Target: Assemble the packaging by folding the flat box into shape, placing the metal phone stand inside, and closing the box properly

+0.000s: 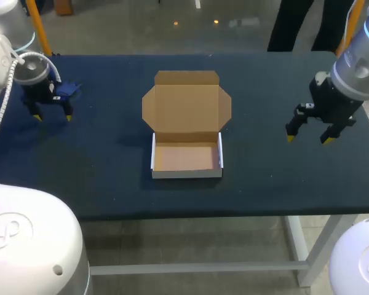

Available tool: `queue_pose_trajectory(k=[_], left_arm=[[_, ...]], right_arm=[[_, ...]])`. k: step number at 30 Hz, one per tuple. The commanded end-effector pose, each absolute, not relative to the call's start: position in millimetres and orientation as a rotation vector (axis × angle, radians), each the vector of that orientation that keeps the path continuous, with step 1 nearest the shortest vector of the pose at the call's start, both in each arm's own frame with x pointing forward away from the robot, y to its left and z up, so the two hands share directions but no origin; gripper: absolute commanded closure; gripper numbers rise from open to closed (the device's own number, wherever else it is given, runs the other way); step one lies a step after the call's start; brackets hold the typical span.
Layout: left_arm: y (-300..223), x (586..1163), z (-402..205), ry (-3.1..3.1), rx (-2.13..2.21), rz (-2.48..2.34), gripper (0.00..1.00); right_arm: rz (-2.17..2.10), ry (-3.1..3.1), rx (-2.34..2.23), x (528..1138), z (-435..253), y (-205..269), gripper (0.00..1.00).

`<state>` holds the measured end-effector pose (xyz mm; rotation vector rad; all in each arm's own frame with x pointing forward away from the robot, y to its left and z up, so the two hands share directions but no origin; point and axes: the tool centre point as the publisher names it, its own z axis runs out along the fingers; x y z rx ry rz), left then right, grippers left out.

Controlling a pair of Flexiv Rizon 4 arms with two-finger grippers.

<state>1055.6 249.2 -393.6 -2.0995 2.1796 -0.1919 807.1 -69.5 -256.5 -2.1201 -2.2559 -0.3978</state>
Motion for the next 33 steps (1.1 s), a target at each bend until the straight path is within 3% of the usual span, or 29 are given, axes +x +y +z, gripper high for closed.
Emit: queue_pose_trajectory(k=[1, 33], left_arm=[[249.5, 1063.1, -395.6, 2.182, -2.096, -0.185, 0.0], [264.9, 1088.3, -393.4, 2.192, -2.059, -0.221, 0.0]], right_arm=[[-0.391, -2.256, -2.118, 806.8, -254.4, -69.8, 0.0], [-0.391, -2.256, -2.118, 806.8, -254.4, -69.8, 0.0]])
